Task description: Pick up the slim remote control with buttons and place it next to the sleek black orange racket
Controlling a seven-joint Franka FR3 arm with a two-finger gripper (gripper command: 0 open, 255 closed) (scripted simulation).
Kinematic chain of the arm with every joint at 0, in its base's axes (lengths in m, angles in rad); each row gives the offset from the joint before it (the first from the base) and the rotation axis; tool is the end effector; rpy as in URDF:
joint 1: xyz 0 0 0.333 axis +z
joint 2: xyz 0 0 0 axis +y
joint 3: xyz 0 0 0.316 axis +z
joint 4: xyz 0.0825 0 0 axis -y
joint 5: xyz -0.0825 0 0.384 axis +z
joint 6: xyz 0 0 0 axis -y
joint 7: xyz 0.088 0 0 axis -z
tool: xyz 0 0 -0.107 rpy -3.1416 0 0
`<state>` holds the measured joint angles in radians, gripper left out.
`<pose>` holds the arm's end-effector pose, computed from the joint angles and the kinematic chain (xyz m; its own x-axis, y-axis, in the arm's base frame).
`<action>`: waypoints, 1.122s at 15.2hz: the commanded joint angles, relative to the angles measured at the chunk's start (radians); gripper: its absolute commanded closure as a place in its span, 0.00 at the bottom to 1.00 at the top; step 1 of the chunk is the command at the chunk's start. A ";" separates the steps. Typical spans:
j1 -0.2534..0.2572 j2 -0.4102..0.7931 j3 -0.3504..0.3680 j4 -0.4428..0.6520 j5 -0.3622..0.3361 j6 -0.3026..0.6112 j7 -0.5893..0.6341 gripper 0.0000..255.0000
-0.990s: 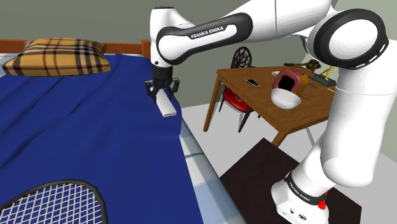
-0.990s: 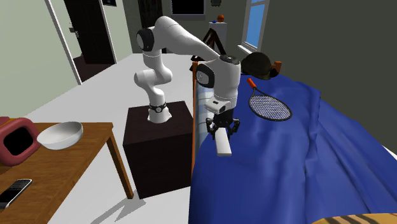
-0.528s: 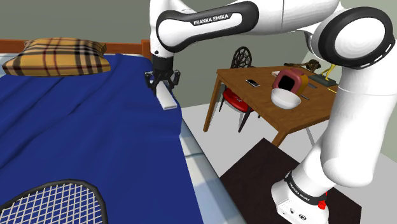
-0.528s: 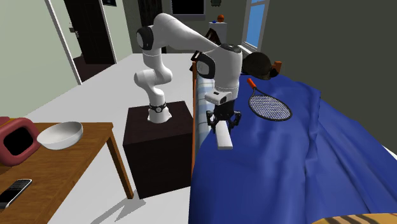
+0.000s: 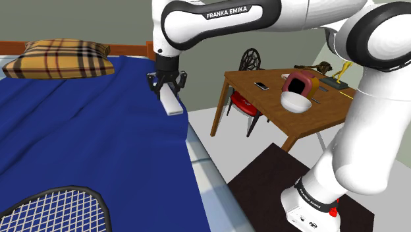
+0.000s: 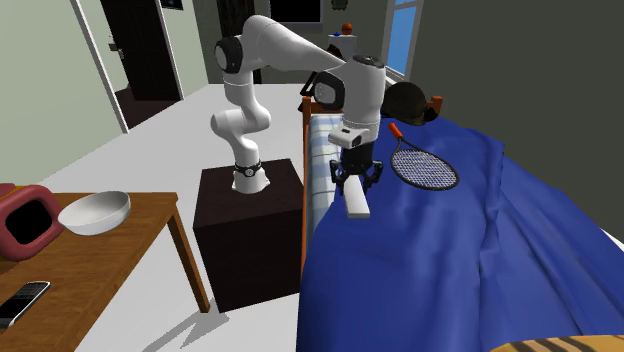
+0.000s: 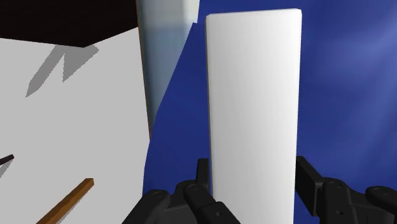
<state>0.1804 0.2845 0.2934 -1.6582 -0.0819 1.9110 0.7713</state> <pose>0.5786 0.2716 0.4475 0.9610 -0.2762 -0.0168 -0.2760 -0.9611 0.0099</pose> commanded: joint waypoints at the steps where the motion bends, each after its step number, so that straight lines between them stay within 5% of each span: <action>1: 0.021 -0.034 0.016 -0.047 0.006 0.014 0.038 1.00; 17: 0.203 -0.173 0.161 -0.235 0.040 0.066 0.362 1.00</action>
<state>0.3730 0.1173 0.4454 -1.8815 -0.0437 1.9708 1.1122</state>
